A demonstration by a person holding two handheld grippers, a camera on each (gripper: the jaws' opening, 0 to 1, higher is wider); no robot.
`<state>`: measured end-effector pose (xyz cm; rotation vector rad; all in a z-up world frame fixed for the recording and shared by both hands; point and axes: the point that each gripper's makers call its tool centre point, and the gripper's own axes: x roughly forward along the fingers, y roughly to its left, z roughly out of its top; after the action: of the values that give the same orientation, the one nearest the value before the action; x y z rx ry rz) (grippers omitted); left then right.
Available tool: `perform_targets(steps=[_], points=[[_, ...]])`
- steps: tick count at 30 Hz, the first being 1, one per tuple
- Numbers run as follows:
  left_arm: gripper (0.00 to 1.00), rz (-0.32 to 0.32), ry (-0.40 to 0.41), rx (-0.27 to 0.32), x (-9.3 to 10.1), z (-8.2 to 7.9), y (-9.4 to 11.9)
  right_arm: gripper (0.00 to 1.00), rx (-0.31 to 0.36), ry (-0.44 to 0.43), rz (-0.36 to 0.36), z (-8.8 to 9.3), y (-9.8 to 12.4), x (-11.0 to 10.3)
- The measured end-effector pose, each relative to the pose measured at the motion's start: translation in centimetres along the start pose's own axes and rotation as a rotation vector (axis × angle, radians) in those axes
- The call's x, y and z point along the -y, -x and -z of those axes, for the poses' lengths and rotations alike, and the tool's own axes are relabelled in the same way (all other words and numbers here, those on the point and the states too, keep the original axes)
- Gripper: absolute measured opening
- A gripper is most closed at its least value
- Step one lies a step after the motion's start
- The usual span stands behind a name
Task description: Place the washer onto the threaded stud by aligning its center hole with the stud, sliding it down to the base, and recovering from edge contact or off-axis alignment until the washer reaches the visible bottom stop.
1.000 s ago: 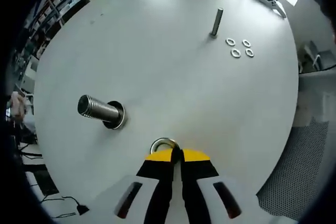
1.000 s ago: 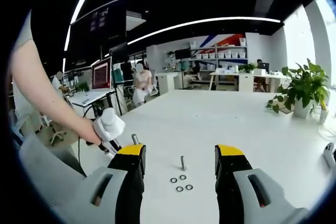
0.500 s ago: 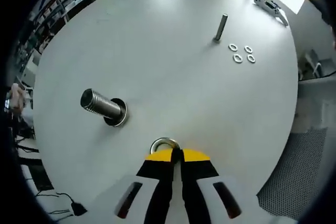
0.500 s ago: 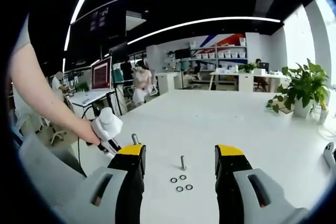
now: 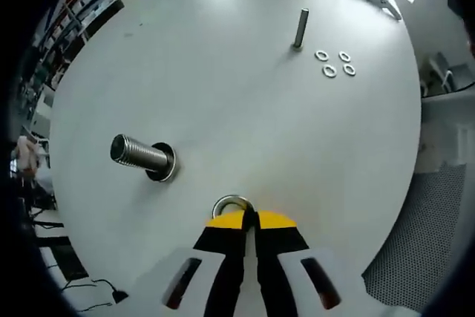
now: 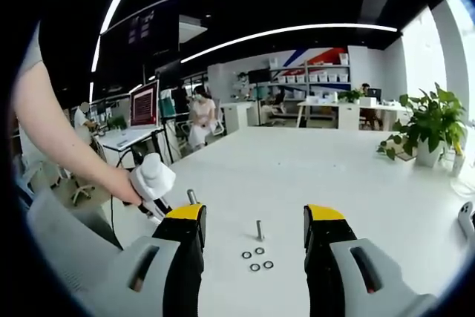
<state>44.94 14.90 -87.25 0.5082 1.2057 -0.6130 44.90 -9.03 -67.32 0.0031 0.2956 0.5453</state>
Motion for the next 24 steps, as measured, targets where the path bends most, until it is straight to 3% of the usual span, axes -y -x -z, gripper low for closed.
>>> perform_targets(steps=[14,24], points=[[0.01,-0.018,0.012,0.047,-1.0,-0.2,1.9,0.55,0.002,0.003,-0.002,-0.1,0.0,-0.1],[0.01,-0.046,-0.032,0.090,-1.9,-2.0,4.6,0.55,-0.001,0.006,-0.004,0.0,-0.1,-0.2]])
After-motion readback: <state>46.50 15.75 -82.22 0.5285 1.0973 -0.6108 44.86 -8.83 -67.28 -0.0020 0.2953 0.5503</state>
